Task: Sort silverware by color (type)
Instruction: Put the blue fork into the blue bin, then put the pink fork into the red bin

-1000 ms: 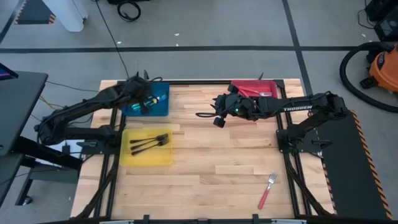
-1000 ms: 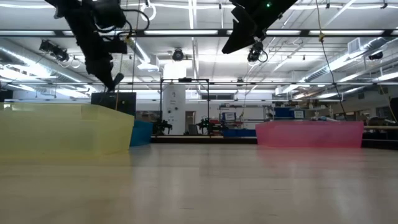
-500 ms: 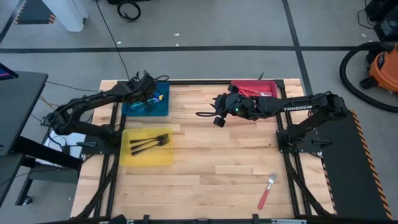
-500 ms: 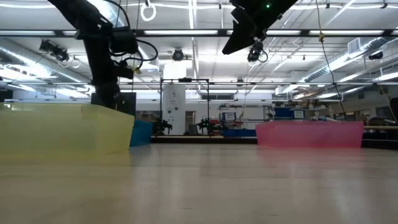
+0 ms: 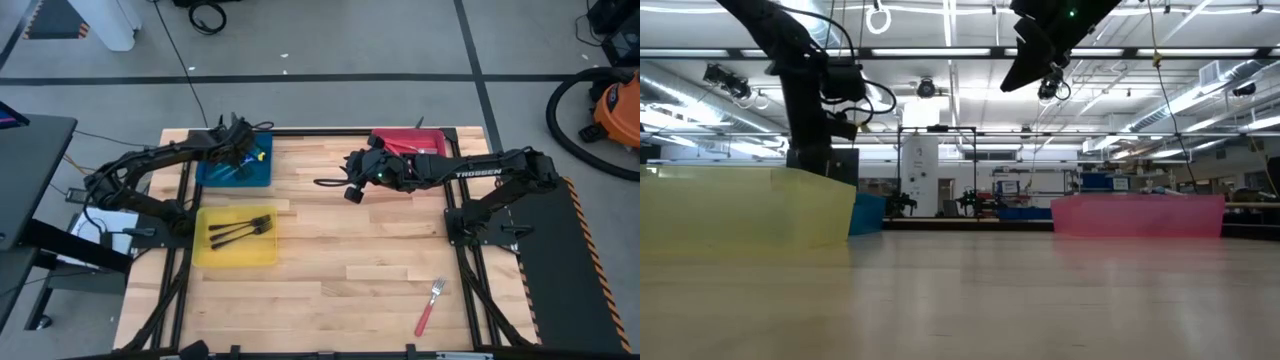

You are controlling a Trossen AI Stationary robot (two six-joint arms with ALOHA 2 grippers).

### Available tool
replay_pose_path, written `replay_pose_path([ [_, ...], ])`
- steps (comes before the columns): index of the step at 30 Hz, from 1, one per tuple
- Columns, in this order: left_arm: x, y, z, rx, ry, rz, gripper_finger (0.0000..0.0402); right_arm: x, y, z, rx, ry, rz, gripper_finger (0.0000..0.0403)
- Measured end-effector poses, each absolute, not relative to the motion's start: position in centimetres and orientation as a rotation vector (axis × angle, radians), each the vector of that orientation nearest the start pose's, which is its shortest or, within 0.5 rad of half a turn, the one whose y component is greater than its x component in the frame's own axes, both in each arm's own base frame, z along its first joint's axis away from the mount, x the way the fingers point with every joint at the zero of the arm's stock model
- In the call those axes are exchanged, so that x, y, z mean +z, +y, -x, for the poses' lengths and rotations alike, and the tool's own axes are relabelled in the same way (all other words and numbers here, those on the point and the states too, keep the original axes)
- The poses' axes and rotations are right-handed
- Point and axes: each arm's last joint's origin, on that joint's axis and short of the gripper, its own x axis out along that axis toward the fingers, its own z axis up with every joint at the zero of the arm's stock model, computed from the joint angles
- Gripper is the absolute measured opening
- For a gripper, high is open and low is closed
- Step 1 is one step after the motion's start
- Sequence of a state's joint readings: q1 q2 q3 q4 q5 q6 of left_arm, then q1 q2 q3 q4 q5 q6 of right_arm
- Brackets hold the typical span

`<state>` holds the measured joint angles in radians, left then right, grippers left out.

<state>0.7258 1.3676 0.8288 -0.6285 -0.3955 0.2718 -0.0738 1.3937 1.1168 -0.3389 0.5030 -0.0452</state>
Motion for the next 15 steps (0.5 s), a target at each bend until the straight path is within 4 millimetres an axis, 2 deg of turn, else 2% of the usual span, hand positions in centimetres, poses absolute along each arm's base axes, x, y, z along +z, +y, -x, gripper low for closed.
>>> replay_pose_path([
  [8,20.0,17.1,-17.6,0.832,1.314,0.012,0.009,29.7,-3.5,-29.7,-0.538,0.671,0.189,0.0126],
  [15,20.0,16.4,-18.4,0.806,1.3,-0.005,0.0107,29.3,-2.3,-28.9,-0.513,0.772,0.168,0.0126],
])
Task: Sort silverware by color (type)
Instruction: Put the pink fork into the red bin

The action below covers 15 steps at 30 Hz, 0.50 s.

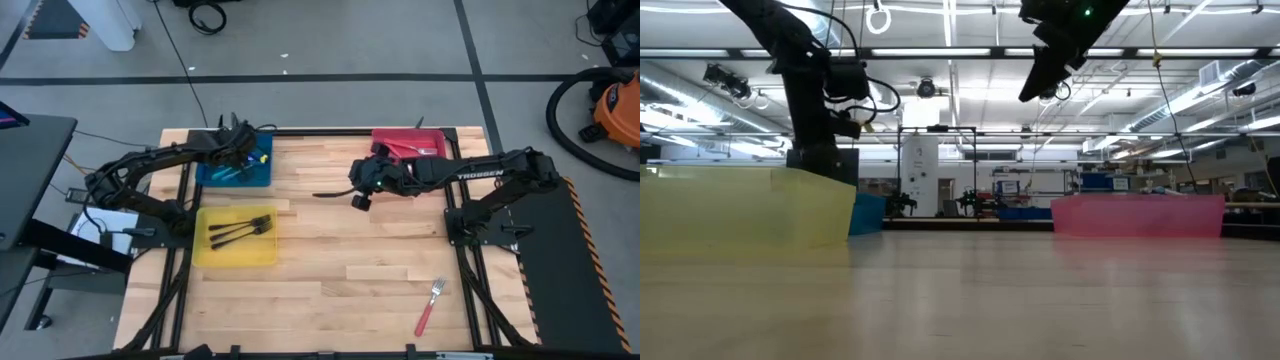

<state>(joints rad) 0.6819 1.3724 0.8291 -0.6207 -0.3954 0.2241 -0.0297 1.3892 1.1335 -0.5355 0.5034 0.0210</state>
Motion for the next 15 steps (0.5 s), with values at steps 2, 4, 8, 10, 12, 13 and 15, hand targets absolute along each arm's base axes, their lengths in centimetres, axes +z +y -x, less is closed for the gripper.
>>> replay_pose_path([
  [2,20.0,15.8,-18.9,0.784,1.291,-0.022,0.0107,29.5,-1.7,-28.5,-0.511,0.798,0.138,0.0126],
  [4,20.1,15.0,-19.6,0.751,1.281,-0.049,0.0107,29.7,-1.0,-28.2,-0.514,0.825,0.098,0.0126],
  [8,20.2,13.3,-21.1,0.679,1.246,-0.11,0.0107,29.1,0.1,-27.1,-0.525,0.935,0.017,0.0131],
  [10,20.2,12.3,-21.8,0.642,1.226,-0.14,0.0107,28.8,0.6,-26.5,-0.536,0.986,-0.059,0.0138],
  [12,20.3,11.4,-22.6,0.607,1.195,-0.17,0.0107,28.5,1.2,-26.0,-0.544,1.027,-0.139,0.0145],
  [13,20.4,10.9,-23.0,0.591,1.173,-0.185,0.0107,28.4,1.5,-25.8,-0.546,1.044,-0.183,0.0149],
  [15,20.6,9.8,-23.7,0.557,1.13,-0.213,0.0107,28.2,2.2,-25.5,-0.544,1.07,-0.274,0.0157],
])
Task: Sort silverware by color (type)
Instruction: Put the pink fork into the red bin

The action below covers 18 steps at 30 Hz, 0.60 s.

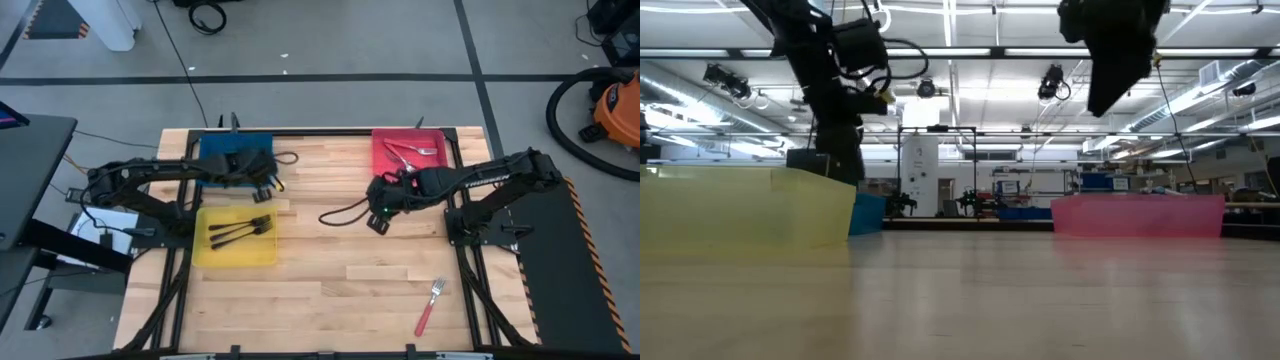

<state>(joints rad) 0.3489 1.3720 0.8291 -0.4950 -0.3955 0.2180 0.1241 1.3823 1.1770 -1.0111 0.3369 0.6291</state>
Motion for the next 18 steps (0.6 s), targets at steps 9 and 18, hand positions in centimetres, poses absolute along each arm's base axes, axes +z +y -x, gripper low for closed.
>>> replay_pose_path([
  [9,21.0,5.0,-25.8,0.406,1.015,-0.295,0.0107,28.0,6.7,-24.4,-0.52,1.138,-0.671,0.0166],
  [18,21.0,1.6,-26.2,0.303,0.986,-0.333,0.0107,27.9,11.6,-22.6,-0.59,1.138,-0.884,0.0166],
])
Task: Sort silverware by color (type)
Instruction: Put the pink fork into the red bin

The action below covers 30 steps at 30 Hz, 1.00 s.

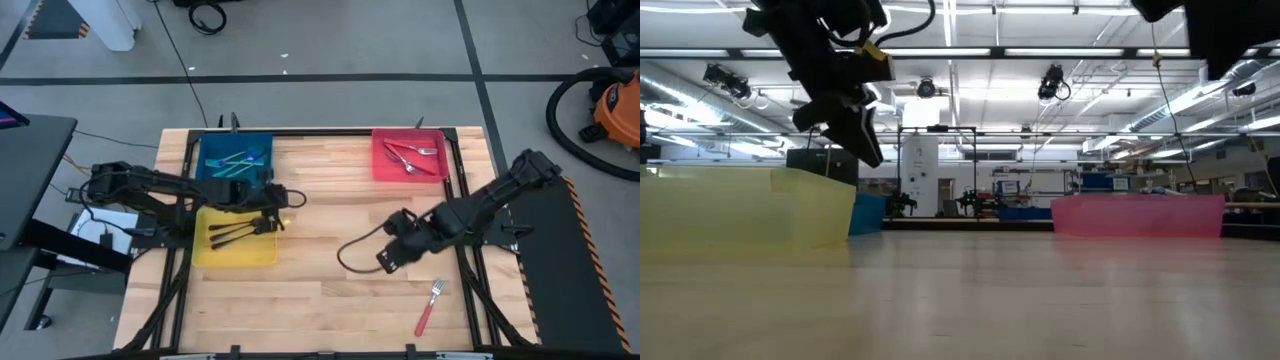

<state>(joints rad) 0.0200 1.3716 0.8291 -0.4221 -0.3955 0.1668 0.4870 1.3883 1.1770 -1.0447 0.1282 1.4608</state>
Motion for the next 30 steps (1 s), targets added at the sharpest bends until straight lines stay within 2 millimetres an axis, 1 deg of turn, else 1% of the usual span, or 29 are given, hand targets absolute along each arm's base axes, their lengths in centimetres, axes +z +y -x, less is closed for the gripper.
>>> replay_pose_path([
  [3,21.0,0.9,-26.2,0.291,0.976,-0.322,0.0107,27.6,13.0,-21.8,-0.654,1.141,-0.955,0.0166],
  [7,21.0,0.1,-26.3,0.267,0.968,-0.331,0.0107,26.4,14.9,-20.6,-0.764,1.159,-1.017,0.0166],
  [12,21.0,-0.6,-26.3,0.243,0.957,-0.338,0.0107,24.8,17.2,-19.4,-0.86,1.184,-1.053,0.0166],
  [16,21.0,-1.1,-26.3,0.246,0.948,-0.309,0.0107,23.7,19.0,-18.7,-0.926,1.214,-1.096,0.0165],
  [20,21.0,-1.6,-26.3,0.242,0.941,-0.294,0.0107,22.1,20.9,-17.9,-1.002,1.236,-1.095,0.0165],
  [25,21.0,-1.8,-26.3,0.233,0.935,-0.298,0.0107,20.2,22.4,-17.6,-1.061,1.305,-1.064,0.0165],
  [30,21.0,-1.8,-26.3,0.234,0.935,-0.297,0.0107,18.8,23.5,-17.9,-1.064,1.325,-1.071,0.0165],
])
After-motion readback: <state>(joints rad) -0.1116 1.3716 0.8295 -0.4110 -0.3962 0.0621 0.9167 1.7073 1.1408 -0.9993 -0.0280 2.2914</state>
